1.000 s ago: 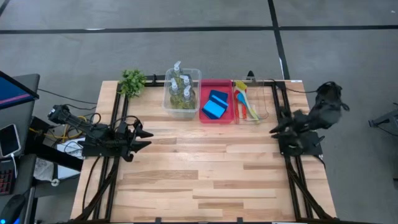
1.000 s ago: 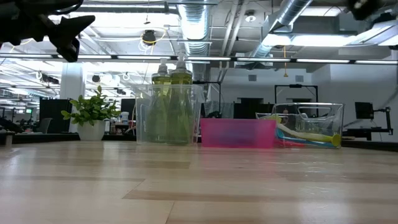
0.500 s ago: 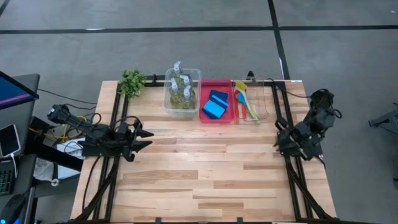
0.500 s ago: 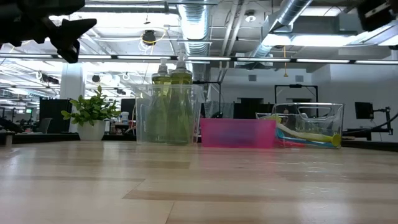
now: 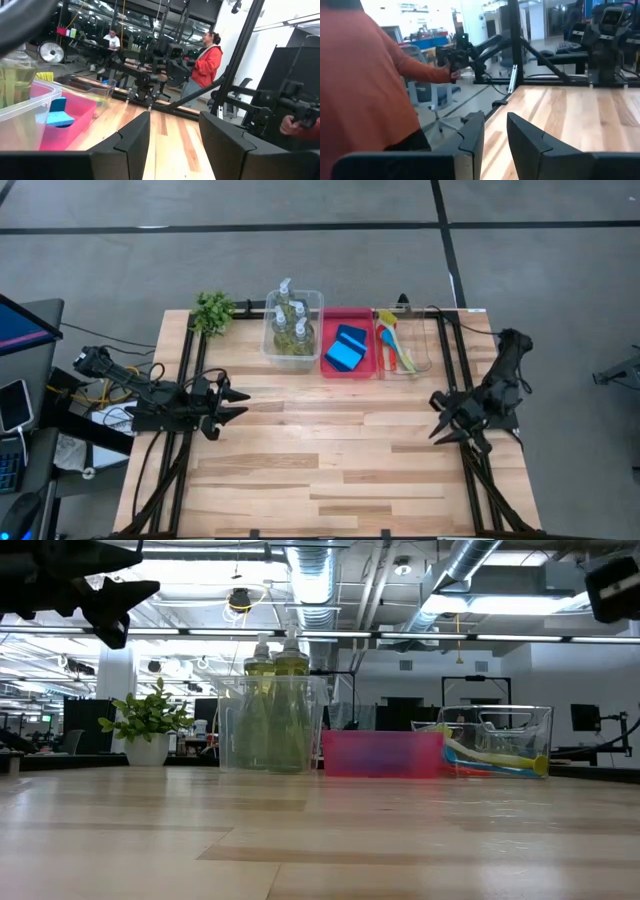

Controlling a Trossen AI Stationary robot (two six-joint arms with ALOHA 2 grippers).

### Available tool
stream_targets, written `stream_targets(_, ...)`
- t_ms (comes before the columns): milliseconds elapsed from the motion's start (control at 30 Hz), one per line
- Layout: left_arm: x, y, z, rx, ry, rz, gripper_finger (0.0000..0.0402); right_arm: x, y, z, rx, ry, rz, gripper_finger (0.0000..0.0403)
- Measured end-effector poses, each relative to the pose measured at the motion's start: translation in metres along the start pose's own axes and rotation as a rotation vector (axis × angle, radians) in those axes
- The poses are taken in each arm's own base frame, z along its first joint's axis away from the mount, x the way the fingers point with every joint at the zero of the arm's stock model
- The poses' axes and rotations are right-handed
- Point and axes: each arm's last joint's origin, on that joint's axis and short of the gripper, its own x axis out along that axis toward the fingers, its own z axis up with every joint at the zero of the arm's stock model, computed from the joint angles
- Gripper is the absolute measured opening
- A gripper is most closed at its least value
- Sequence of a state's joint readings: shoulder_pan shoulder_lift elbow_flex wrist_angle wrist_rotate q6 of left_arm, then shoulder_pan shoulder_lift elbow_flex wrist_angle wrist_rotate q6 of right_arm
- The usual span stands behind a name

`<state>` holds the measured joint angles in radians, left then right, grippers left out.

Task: Pick & Place Kitchen Sink Supplies
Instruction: Return to home position

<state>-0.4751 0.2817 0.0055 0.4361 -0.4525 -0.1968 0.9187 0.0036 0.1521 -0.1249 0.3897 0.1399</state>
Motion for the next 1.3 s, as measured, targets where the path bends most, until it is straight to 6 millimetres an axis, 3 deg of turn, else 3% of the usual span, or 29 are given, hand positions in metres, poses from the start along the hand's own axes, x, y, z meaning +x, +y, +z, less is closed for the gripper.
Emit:
stream_targets(133,0.0,0.0,0.001,-0.004,-0.01,-0.002,0.0172,0.01,-0.003,-0.03,0.023,-0.03,-0.02,0.0077)
stream_targets(333,0.0,0.0,0.003,0.009,-0.027,-0.007,0.0172,0.014,-0.01,-0.032,-0.025,-0.021,-0.097,0.0077)
stream_targets(667,-0.002,0.0,0.01,0.091,-0.099,0.032,0.0172,0.015,-0.046,-0.028,-0.09,-0.041,-0.448,0.0077)
stream_targets(1000,-0.002,0.001,0.012,0.08,-0.116,0.05,0.0172,0.007,-0.071,-0.026,-0.125,-0.033,-0.62,0.0077)
stream_targets(1300,-0.002,0.001,0.012,0.081,-0.117,0.054,0.0172,0.005,-0.076,-0.025,-0.125,-0.034,-0.661,0.0077)
